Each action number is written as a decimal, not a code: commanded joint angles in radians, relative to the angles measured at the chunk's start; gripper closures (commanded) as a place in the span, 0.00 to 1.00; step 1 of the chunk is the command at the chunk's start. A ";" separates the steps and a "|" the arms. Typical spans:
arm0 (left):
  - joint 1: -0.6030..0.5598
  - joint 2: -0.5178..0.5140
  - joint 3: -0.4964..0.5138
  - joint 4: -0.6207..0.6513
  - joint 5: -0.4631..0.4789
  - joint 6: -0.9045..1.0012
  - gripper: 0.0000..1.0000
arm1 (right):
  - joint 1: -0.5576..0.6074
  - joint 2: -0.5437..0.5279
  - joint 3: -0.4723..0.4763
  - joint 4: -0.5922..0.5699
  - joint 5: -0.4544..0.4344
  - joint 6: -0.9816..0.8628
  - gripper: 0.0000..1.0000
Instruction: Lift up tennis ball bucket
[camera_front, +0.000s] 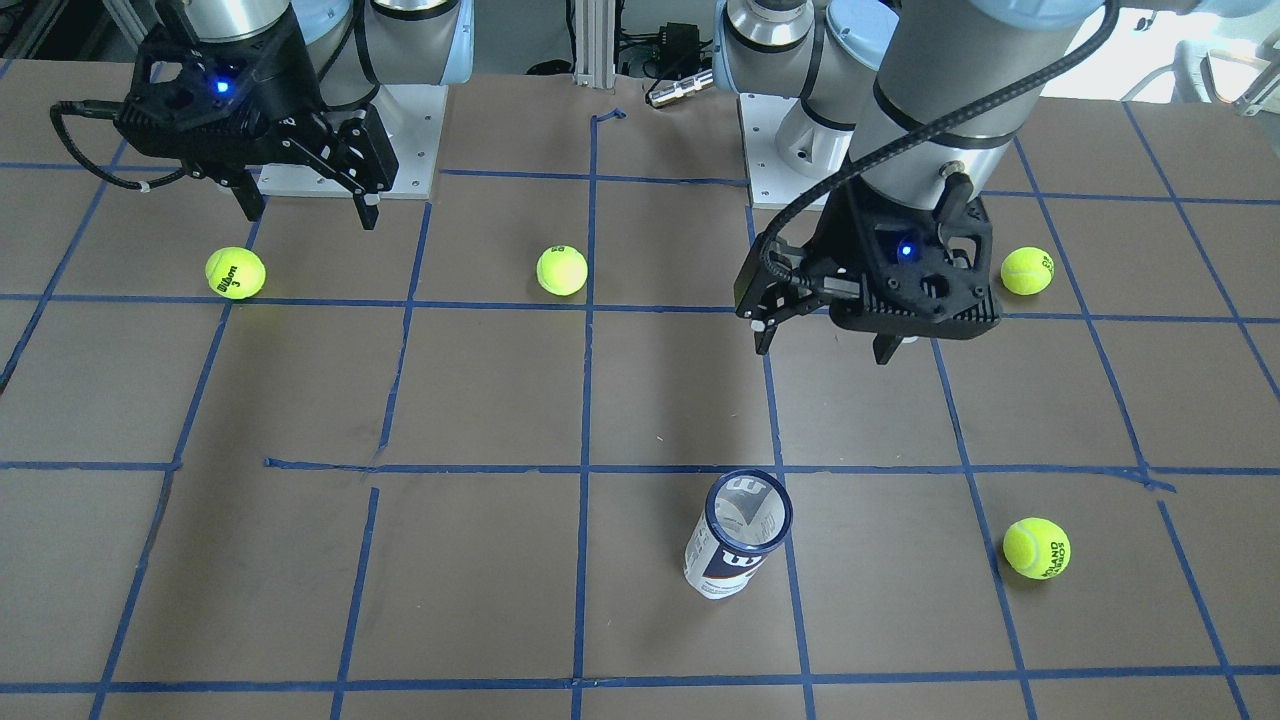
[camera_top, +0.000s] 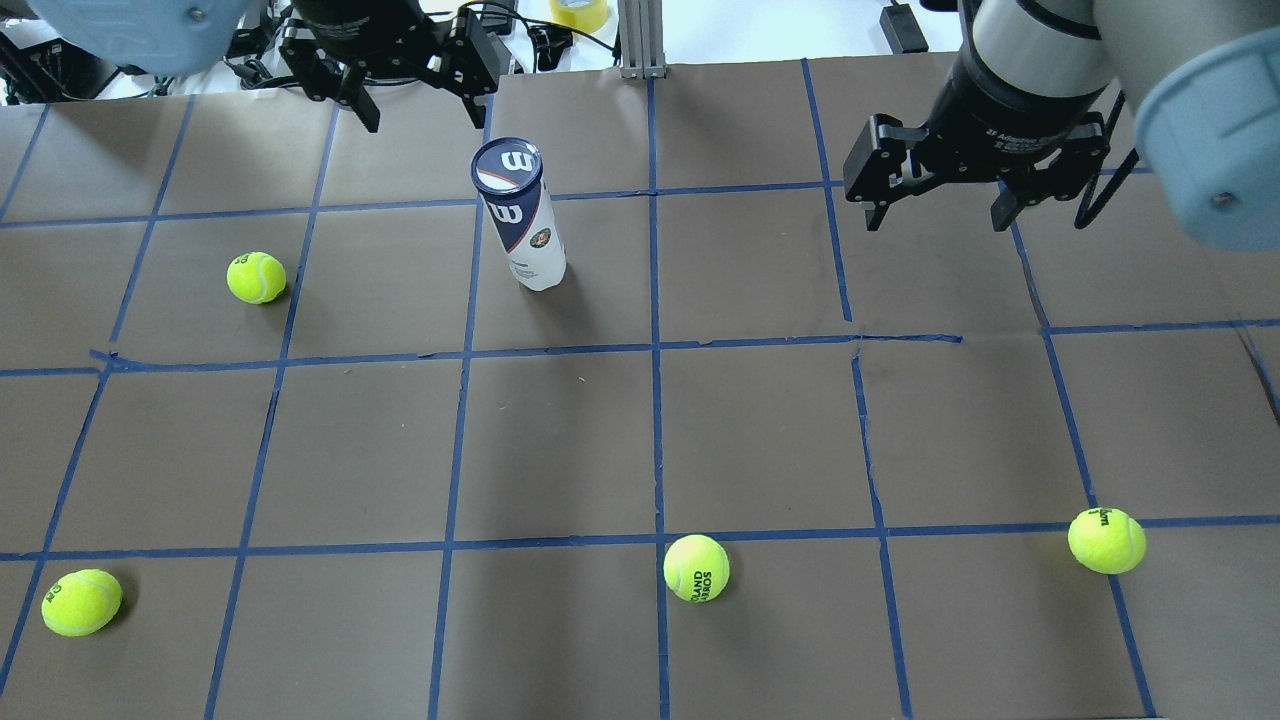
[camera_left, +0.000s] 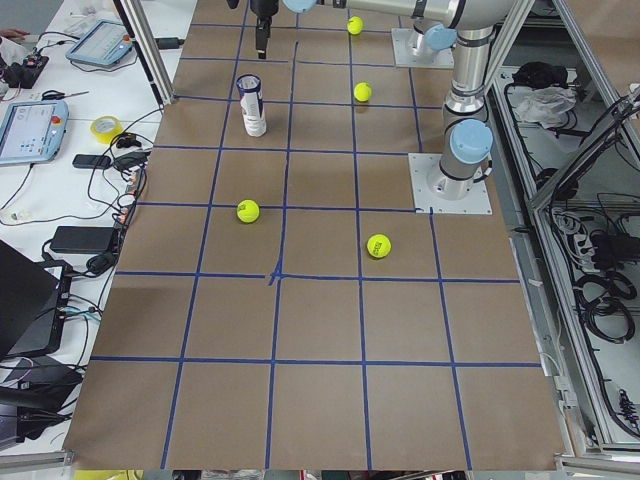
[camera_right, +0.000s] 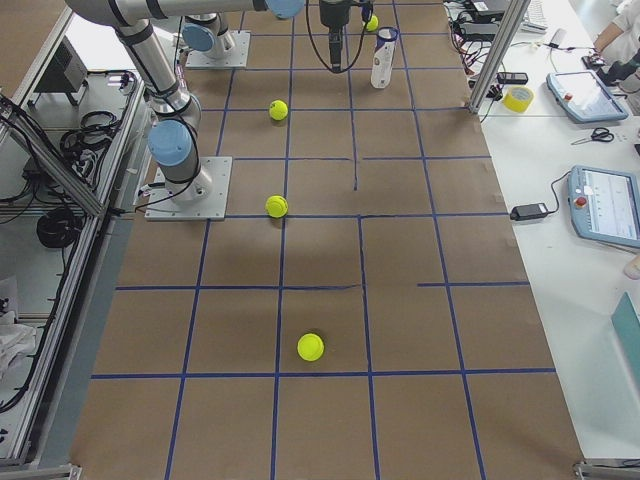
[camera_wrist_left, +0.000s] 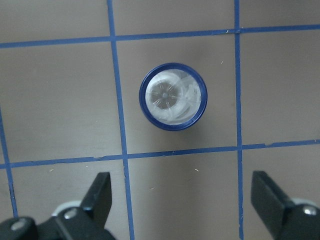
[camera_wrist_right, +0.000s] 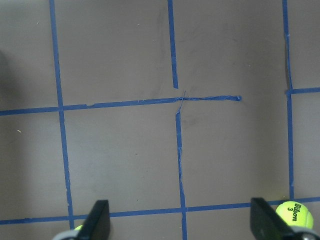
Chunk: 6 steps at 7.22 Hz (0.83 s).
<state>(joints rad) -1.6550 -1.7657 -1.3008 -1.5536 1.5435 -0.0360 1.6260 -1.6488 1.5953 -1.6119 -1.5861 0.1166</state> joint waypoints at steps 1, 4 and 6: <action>0.029 0.083 -0.075 -0.034 0.003 0.027 0.00 | 0.000 0.000 0.000 0.001 0.000 0.000 0.00; 0.092 0.167 -0.159 -0.068 0.024 0.041 0.00 | 0.000 0.000 0.000 0.001 0.002 0.000 0.00; 0.106 0.210 -0.210 -0.072 0.047 0.039 0.00 | 0.000 0.000 0.000 0.001 0.000 0.000 0.00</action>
<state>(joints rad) -1.5590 -1.5837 -1.4803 -1.6209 1.5803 0.0033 1.6260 -1.6485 1.5953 -1.6107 -1.5851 0.1166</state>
